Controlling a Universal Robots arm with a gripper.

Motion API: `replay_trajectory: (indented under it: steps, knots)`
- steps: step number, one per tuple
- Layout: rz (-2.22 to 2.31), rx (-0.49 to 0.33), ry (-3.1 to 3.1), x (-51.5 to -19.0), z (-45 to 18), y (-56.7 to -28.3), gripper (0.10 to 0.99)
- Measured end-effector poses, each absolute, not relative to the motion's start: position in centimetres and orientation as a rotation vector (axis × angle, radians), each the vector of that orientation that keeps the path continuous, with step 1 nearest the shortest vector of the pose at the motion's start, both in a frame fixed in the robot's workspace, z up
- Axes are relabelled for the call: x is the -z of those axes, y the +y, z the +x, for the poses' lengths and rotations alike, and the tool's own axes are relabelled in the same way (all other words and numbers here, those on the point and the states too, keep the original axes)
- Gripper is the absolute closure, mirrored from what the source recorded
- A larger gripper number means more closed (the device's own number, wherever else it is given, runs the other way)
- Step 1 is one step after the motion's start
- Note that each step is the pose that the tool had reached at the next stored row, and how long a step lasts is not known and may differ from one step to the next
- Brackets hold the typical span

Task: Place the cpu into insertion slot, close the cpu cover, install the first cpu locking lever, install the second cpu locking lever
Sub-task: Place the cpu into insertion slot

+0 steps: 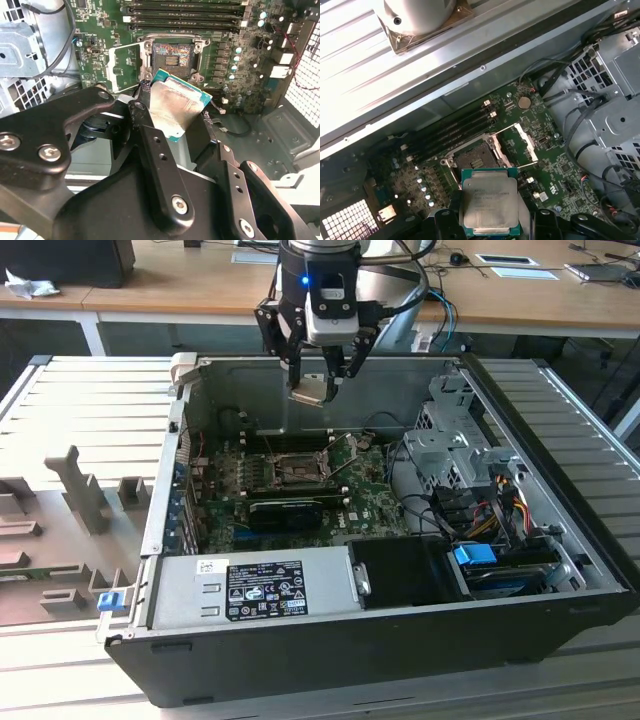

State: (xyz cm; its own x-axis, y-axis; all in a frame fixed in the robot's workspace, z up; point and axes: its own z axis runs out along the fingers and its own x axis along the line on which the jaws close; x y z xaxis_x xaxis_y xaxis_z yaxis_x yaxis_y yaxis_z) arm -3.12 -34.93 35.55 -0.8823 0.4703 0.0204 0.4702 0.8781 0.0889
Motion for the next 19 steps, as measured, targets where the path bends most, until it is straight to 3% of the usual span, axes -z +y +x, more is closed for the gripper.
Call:
replay_trajectory:
  steps: [19]
  knots:
    - [1.164,-0.140,2.899,-35.12,-3.12,-34.93,0.561]
